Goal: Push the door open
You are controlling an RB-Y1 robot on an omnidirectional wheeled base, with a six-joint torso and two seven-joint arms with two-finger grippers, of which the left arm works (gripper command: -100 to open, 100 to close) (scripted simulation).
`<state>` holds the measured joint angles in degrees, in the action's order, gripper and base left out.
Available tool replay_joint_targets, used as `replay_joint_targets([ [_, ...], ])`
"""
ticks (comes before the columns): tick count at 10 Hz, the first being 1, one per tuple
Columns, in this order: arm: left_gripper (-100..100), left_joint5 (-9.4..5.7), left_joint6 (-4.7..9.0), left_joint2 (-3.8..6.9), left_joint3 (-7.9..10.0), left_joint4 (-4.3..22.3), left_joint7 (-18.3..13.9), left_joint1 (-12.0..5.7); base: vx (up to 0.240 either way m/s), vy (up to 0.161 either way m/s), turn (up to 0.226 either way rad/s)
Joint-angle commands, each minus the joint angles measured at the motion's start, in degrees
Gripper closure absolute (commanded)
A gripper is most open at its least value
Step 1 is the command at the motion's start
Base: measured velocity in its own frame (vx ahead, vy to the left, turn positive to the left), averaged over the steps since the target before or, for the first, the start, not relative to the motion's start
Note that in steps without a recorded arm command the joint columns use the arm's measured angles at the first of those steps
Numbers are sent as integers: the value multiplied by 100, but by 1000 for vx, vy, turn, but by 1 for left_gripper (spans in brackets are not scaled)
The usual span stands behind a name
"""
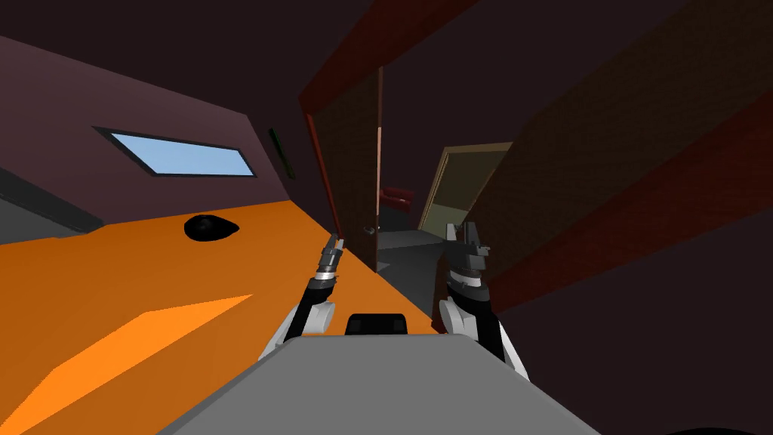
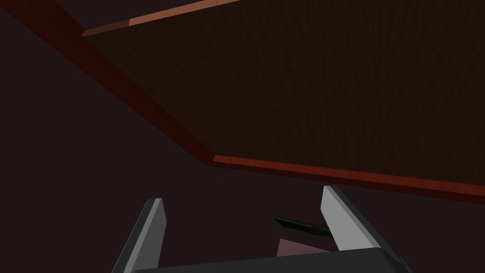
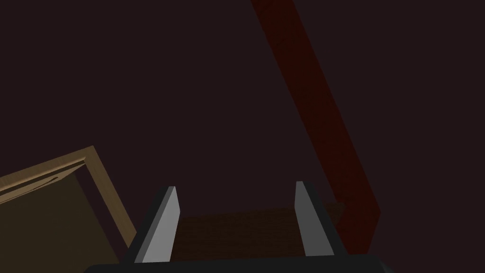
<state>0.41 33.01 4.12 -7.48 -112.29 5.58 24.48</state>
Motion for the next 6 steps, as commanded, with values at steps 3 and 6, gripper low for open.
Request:
replay_joint_targets([
  [3, -100, 3, 112, 48, -134, 599, -99, -168, 73, 90, -99],
  [6, -100, 14, 203, 67, -260, 1155, -173, -318, 84, 105, -101],
])
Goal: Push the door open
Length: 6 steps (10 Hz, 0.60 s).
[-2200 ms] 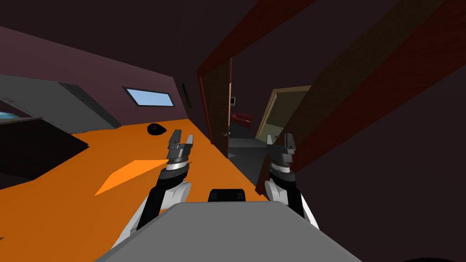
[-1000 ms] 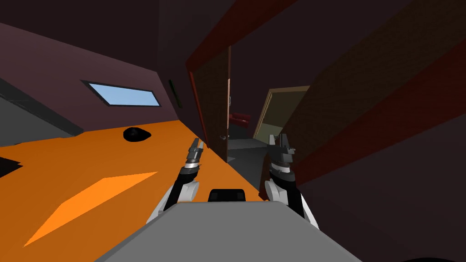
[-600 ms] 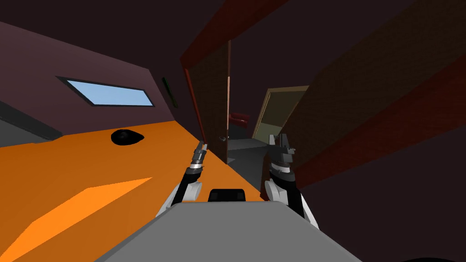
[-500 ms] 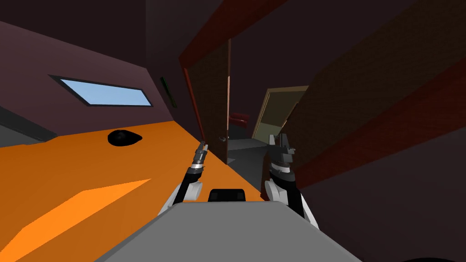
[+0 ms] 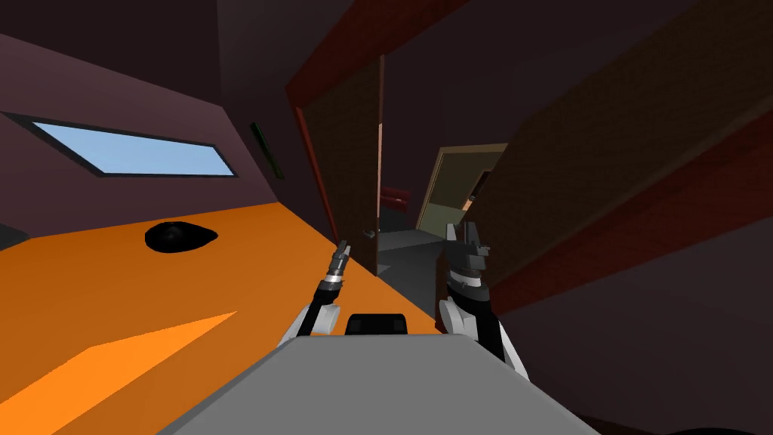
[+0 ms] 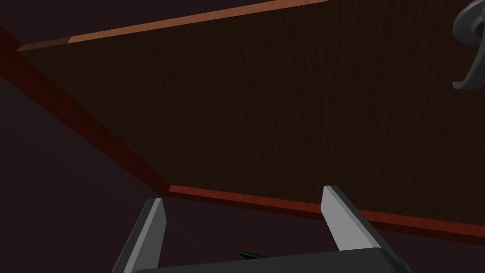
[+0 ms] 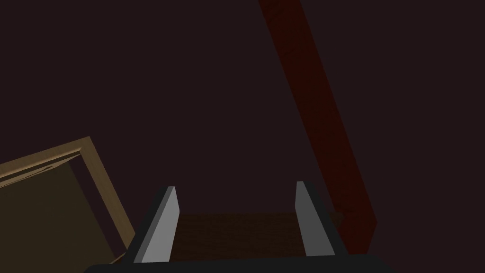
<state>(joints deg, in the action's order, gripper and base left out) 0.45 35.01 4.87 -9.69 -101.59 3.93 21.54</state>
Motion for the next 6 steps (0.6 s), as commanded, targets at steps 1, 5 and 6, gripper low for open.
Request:
replay_joint_targets([
  [1, -100, 12, 34, -2, -82, 286, -34, -74, 76, 103, -112],
  [5, -100, 26, 156, 10, -252, 1041, -133, -277, 84, 109, -101],
  [6, -100, 30, 186, 12, -294, 1231, -158, -328, 63, 91, -131],
])
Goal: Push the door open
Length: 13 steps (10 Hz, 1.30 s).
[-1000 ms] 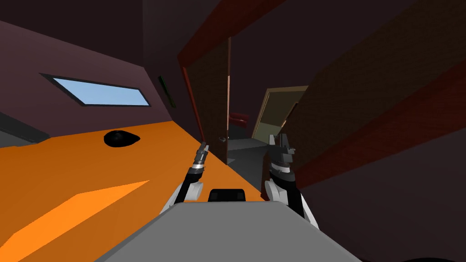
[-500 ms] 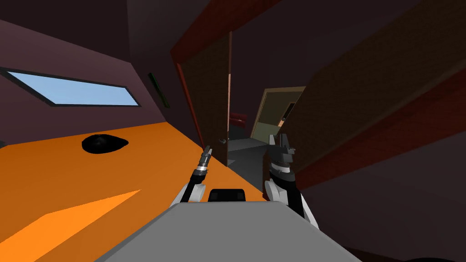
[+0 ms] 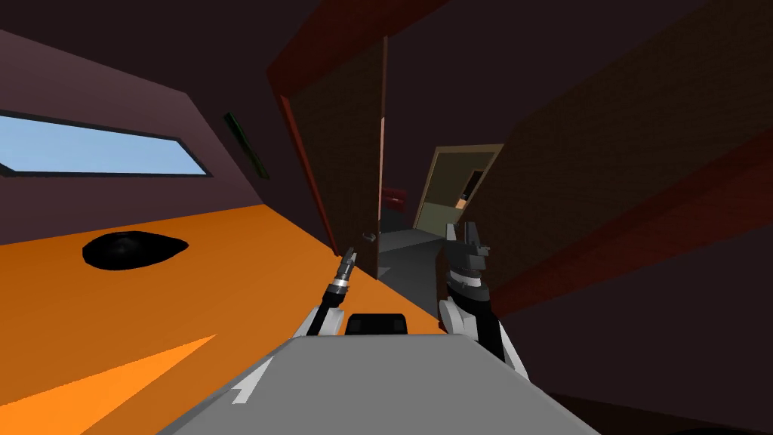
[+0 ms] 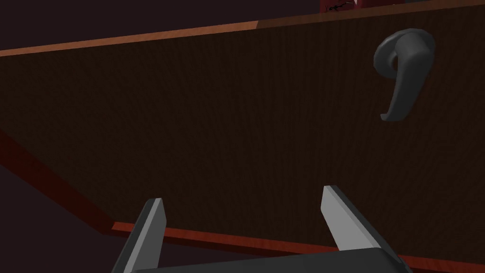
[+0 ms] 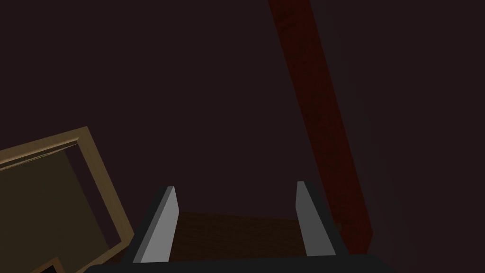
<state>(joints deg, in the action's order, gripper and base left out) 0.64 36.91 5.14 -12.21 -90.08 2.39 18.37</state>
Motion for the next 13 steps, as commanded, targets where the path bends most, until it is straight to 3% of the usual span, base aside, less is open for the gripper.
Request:
replay_joint_targets([
  [1, -100, 14, 26, -16, -83, 266, -28, -61, 86, 101, -95],
  [7, -100, 34, 197, -26, -322, 1314, -169, -346, 70, 107, -98],
  [13, -100, 51, 341, -56, -524, 2196, -287, -587, 67, 99, -85],
])
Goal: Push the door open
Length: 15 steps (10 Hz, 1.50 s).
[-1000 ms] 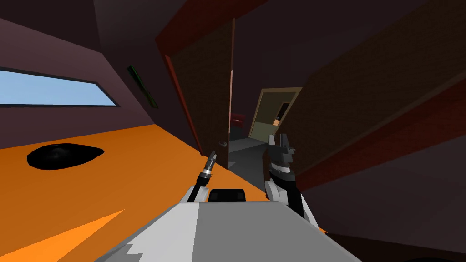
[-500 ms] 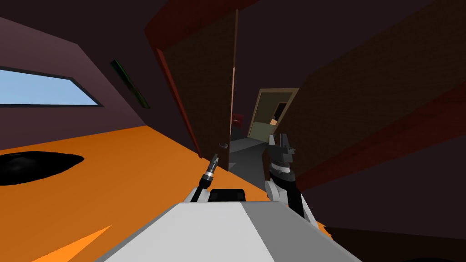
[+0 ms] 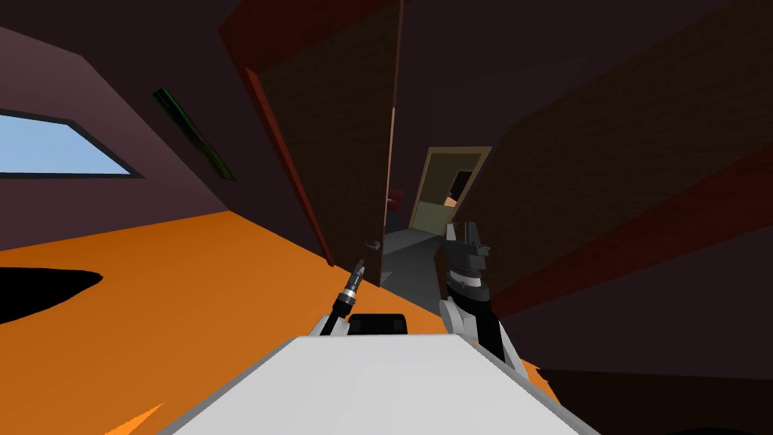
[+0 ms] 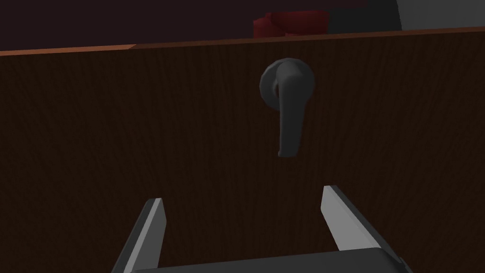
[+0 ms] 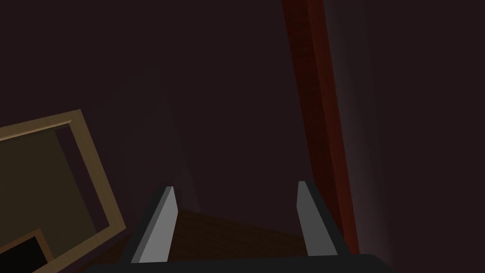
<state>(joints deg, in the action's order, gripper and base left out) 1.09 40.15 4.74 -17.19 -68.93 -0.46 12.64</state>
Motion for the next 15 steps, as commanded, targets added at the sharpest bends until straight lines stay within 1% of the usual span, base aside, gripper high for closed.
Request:
replay_joint_targets([
  [1, -100, 9, 38, -22, -56, 214, -20, -49, 77, 80, -74],
  [3, -100, 13, 75, -34, -108, 440, -50, -111, 70, 80, -64],
  [4, -100, 17, 110, -46, -156, 651, -79, -169, 73, 110, -114],
  [6, -100, 20, 135, -57, -191, 806, -100, -211, 69, 98, -52],
  [7, -100, 23, 159, -68, -224, 951, -119, -250, 65, 70, -66],
  [8, -100, 23, 159, -68, -224, 951, -119, -250, 56, 60, -26],
  [9, -100, 25, 177, -77, -249, 1060, -134, -280, 56, 53, -36],
  [10, -100, 24, 167, -72, -236, 1006, -125, -265, 27, 25, -12],
  [13, -100, 8, 197, -68, -187, 1115, -116, -333, 155, -33, -24],
  [15, -100, -4, 215, -90, -150, 1185, -108, -379, 208, -70, -29],
])
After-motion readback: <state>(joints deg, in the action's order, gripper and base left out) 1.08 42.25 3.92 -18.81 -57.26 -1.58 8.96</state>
